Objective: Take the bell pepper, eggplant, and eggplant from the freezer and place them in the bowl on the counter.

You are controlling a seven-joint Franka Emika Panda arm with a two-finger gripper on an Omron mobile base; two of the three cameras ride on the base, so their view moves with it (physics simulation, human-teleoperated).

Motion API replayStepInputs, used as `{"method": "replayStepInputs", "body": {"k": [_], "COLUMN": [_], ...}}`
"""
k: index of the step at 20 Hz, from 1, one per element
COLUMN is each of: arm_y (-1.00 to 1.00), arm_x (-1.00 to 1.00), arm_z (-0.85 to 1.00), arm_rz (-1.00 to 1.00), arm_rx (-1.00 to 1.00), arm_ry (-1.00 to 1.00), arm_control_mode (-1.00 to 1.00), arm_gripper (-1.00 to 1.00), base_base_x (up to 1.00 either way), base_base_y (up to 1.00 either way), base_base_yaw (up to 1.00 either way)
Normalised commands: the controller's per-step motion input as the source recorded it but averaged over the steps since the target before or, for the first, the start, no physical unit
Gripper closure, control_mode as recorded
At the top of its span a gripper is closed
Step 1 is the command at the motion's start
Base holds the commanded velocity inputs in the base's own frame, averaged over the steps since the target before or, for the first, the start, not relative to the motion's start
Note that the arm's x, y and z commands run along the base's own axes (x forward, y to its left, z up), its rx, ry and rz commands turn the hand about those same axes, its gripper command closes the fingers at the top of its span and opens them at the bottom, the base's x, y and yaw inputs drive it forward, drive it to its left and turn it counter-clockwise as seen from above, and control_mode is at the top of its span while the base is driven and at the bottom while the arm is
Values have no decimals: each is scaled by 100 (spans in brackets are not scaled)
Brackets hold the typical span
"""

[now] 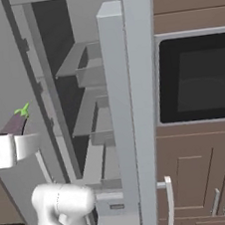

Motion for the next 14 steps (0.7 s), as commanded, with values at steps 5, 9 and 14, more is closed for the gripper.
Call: {"method": "replayStepInputs", "body": {"k": [5,9,14], "arm_y": [0,0,0], "arm_x": [0,0,0], "arm_z": [0,0,0], "arm_rz": [0,0,0], "arm_rx": [0,0,0], "arm_ry": [0,0,0], "arm_control_mode": [100,100,100], "arm_gripper": [100,100,100], "base_base_x": [-100,-98,-39], "base_base_y": [3,84,100], "base_base_yaw": [0,3,5]}}
